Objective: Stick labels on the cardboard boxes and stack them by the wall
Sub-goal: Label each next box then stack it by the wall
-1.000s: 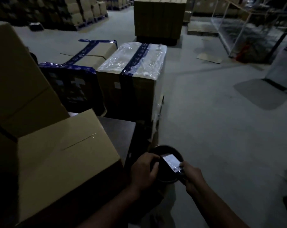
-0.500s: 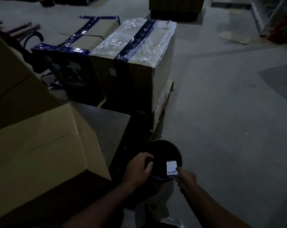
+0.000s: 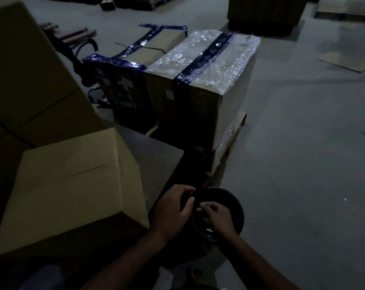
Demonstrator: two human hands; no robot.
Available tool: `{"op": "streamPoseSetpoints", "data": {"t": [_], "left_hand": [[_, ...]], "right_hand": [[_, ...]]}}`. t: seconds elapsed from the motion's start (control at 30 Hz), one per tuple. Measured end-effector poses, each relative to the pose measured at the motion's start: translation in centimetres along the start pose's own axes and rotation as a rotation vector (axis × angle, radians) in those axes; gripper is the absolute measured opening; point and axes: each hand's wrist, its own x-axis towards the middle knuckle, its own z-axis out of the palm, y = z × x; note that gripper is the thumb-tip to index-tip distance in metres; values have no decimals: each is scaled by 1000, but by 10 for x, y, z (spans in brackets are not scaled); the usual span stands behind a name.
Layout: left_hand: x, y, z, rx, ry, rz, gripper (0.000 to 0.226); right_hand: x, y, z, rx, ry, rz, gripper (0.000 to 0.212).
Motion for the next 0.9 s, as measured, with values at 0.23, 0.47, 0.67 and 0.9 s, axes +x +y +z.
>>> {"op": "streamPoseSetpoints", "data": {"t": [0.23, 0.47, 0.67, 0.9], "left_hand": [[-9, 34, -68, -18, 315, 77, 20], [-39, -8, -153, 54, 662, -180, 19], [-70, -78, -214, 222, 734, -543, 43], [-107, -117, -241, 87, 625, -862, 101]], "right_hand": [[-25, -87, 57, -104, -226, -509, 11], [-40, -108, 137, -300, -333, -687, 30], [-54, -96, 172, -372, -351, -666, 55], [-73, -76, 187, -479, -295, -722, 78]]}}
